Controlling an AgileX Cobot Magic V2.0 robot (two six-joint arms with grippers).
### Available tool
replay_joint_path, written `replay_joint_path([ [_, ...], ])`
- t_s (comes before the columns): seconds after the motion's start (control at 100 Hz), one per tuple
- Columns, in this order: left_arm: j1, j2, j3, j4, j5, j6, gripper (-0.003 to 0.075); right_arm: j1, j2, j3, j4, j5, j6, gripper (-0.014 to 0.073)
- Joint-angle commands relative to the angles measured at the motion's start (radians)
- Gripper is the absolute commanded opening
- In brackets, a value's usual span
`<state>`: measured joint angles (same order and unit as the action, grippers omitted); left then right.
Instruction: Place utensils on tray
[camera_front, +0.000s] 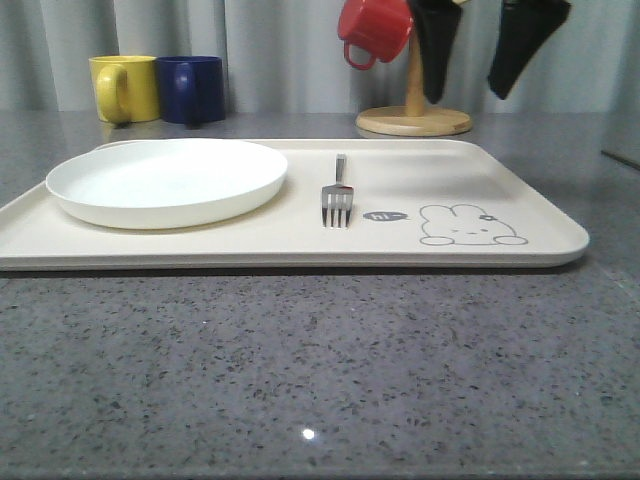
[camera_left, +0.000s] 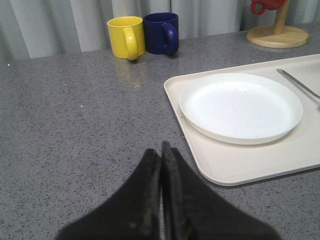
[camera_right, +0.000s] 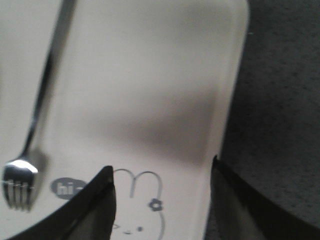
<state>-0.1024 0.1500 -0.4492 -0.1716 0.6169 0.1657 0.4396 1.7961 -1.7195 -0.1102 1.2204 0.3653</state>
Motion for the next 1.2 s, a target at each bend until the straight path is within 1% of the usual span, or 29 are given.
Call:
replay_joint_path([
  [0.0, -0.002, 0.01, -0.023, -0.007, -0.074, -0.007, -0.0019, -0.061, -0.053, -0.026, -0.032, 0.044, -0.071, 0.0433],
  [0.1, -0.002, 0.01, -0.023, -0.007, -0.074, -0.007, -0.0019, -0.134, -0.052, -0.026, -0.028, 0.088, -0.133, 0.0433],
  [0.21, -0.002, 0.01, -0.023, -0.007, -0.074, -0.007, -0.0019, -0.226, -0.052, -0.026, 0.003, 0.12, -0.195, 0.0433],
  [0.34, -0.002, 0.01, -0.023, -0.007, -0.074, -0.007, -0.0019, -0.336, -0.051, -0.005, 0.092, 0.119, -0.237, 0.0433],
  [0.46, -0.002, 0.01, -0.023, -0.007, -0.074, -0.007, -0.0019, -0.425, -0.05, 0.04, 0.102, 0.111, -0.265, 0.0433],
  [0.6, -0.002, 0.01, -0.023, -0.007, -0.074, -0.007, -0.0019, -0.501, -0.032, 0.088, 0.103, 0.095, -0.3, 0.0433],
  [0.72, -0.002, 0.01, -0.023, -0.007, -0.074, -0.007, -0.0019, -0.523, -0.009, 0.106, 0.11, 0.088, -0.332, 0.0433],
  [0.83, -0.002, 0.01, -0.023, -0.007, -0.074, -0.007, -0.0019, -0.524, 0.017, 0.106, 0.11, 0.087, -0.345, 0.0433],
  [1.19, -0.002, 0.01, -0.023, -0.007, -0.074, -0.007, -0.0019, -0.524, 0.062, 0.106, 0.117, 0.086, -0.348, 0.0423],
])
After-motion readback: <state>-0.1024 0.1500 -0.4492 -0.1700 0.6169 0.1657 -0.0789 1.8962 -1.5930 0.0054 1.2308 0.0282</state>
